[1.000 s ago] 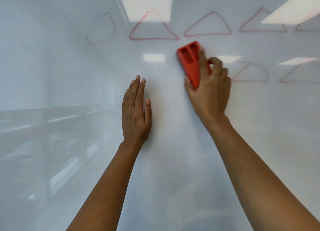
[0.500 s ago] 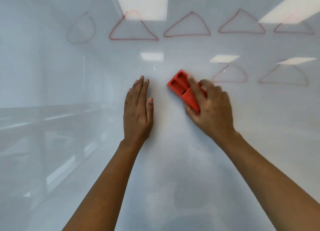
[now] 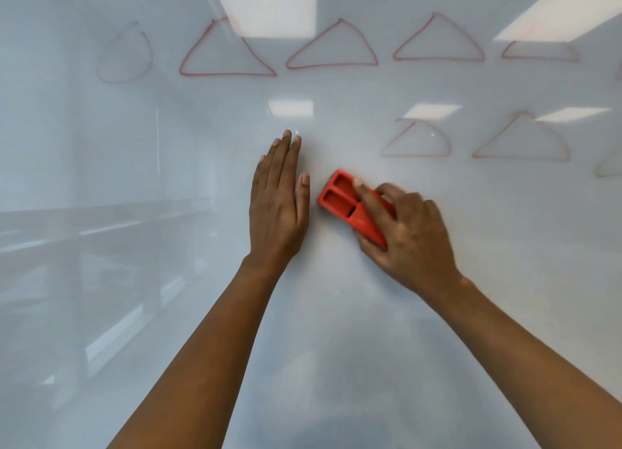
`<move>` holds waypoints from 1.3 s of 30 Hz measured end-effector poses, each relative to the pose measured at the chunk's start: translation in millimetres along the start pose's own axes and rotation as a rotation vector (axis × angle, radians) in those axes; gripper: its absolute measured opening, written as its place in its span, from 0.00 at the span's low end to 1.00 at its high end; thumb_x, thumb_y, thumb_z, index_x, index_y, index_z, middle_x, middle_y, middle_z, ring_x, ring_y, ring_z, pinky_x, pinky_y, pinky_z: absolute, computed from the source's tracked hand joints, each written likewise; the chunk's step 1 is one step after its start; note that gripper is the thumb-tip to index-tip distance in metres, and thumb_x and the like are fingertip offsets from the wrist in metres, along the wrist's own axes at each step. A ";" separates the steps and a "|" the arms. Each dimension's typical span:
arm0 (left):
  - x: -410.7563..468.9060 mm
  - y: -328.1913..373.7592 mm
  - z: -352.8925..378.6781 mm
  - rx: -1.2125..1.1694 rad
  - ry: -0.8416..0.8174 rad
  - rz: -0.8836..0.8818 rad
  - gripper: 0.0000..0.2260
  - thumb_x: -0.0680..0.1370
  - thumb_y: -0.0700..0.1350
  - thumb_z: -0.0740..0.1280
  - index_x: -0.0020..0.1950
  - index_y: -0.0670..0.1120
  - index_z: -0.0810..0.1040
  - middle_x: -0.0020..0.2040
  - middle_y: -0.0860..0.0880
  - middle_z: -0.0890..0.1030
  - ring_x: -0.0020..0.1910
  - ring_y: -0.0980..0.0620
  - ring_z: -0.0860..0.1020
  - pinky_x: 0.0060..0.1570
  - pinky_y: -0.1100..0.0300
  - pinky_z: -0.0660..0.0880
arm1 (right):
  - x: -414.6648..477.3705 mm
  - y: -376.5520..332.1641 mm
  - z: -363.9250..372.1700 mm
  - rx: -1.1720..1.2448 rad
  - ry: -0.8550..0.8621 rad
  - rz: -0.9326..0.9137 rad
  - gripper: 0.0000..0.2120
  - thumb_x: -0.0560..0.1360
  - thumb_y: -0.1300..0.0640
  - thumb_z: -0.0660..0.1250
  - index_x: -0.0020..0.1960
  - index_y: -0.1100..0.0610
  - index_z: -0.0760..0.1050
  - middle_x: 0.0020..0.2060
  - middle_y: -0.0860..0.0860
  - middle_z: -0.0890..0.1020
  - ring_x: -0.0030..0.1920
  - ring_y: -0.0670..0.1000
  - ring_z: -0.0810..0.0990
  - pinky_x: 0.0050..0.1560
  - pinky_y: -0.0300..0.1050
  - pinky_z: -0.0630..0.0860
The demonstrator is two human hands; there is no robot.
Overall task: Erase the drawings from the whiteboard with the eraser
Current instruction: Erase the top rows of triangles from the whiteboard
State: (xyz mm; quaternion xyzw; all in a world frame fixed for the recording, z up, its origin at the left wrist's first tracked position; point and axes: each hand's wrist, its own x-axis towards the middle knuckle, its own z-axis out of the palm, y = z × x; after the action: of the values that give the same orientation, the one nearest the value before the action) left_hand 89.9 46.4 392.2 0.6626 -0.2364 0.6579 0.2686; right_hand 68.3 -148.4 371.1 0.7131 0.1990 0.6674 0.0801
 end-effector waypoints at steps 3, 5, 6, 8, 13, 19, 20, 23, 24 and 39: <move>3.8 6.9 6.3 0.015 -0.012 0.003 0.23 0.82 0.47 0.48 0.76 0.42 0.63 0.76 0.46 0.63 0.77 0.51 0.58 0.76 0.52 0.54 | 12.1 38.5 -10.6 0.012 0.080 0.395 0.32 0.73 0.48 0.67 0.74 0.56 0.64 0.60 0.62 0.74 0.51 0.64 0.75 0.48 0.56 0.72; 6.9 12.3 12.2 0.021 -0.015 0.011 0.23 0.82 0.47 0.48 0.75 0.42 0.63 0.76 0.46 0.63 0.76 0.50 0.59 0.76 0.52 0.53 | 31.2 53.2 -15.6 0.029 0.120 0.613 0.33 0.75 0.46 0.64 0.76 0.53 0.58 0.62 0.61 0.70 0.56 0.62 0.72 0.54 0.55 0.69; 7.9 14.8 14.9 0.024 -0.015 0.017 0.22 0.82 0.47 0.48 0.75 0.42 0.63 0.76 0.46 0.64 0.76 0.50 0.59 0.76 0.52 0.53 | 41.9 53.9 -15.8 0.026 0.131 0.664 0.33 0.76 0.45 0.63 0.77 0.53 0.57 0.63 0.60 0.69 0.57 0.61 0.71 0.55 0.55 0.69; 8.7 21.1 22.3 0.037 -0.009 0.023 0.22 0.83 0.47 0.48 0.75 0.42 0.64 0.76 0.45 0.64 0.76 0.49 0.59 0.76 0.52 0.54 | 59.0 46.9 -13.8 0.031 0.135 0.689 0.34 0.76 0.44 0.62 0.77 0.53 0.55 0.64 0.59 0.69 0.58 0.60 0.70 0.55 0.54 0.68; 4.0 27.2 34.6 0.110 0.051 0.022 0.21 0.83 0.44 0.49 0.74 0.39 0.65 0.75 0.43 0.65 0.76 0.46 0.61 0.75 0.50 0.56 | 41.8 11.4 -9.7 0.042 0.002 0.323 0.33 0.77 0.42 0.61 0.77 0.54 0.57 0.63 0.61 0.71 0.53 0.61 0.73 0.49 0.55 0.71; 2.7 21.3 36.9 0.278 -0.006 0.058 0.22 0.83 0.42 0.52 0.77 0.40 0.59 0.77 0.44 0.60 0.77 0.47 0.56 0.77 0.53 0.51 | 6.8 43.3 -13.4 -0.016 0.015 0.176 0.31 0.74 0.46 0.65 0.74 0.56 0.64 0.57 0.62 0.76 0.45 0.63 0.75 0.42 0.54 0.72; 2.5 21.2 37.6 0.301 -0.013 0.055 0.22 0.83 0.42 0.52 0.77 0.40 0.58 0.78 0.44 0.59 0.78 0.47 0.55 0.77 0.53 0.50 | 8.4 54.2 -15.1 -0.014 0.030 0.238 0.31 0.75 0.46 0.65 0.74 0.56 0.64 0.58 0.63 0.75 0.47 0.63 0.75 0.43 0.55 0.72; 2.0 21.5 39.4 0.346 -0.025 0.046 0.23 0.83 0.43 0.51 0.78 0.41 0.57 0.78 0.44 0.57 0.78 0.47 0.54 0.77 0.52 0.50 | 25.1 78.6 -19.0 0.017 0.090 0.506 0.32 0.76 0.45 0.63 0.76 0.53 0.59 0.62 0.62 0.71 0.55 0.62 0.72 0.51 0.56 0.70; 2.0 21.5 39.9 0.355 -0.025 0.047 0.23 0.83 0.43 0.51 0.78 0.41 0.57 0.78 0.44 0.57 0.78 0.47 0.54 0.77 0.51 0.50 | 32.3 82.0 -18.9 0.022 0.107 0.575 0.32 0.77 0.44 0.62 0.77 0.53 0.57 0.63 0.61 0.70 0.56 0.61 0.71 0.53 0.56 0.69; 5.0 40.2 51.1 0.393 -0.027 -0.081 0.25 0.84 0.47 0.50 0.79 0.41 0.50 0.80 0.45 0.51 0.79 0.49 0.48 0.77 0.53 0.44 | -35.9 111.4 -26.8 -0.026 0.005 0.229 0.30 0.75 0.46 0.63 0.74 0.55 0.63 0.58 0.63 0.74 0.47 0.64 0.75 0.43 0.57 0.72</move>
State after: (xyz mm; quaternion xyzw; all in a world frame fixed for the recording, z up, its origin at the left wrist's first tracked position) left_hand 101.3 -17.4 399.5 0.7199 -0.0799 0.6713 0.1572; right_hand 60.6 -267.6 382.9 0.7283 0.1079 0.6766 0.0122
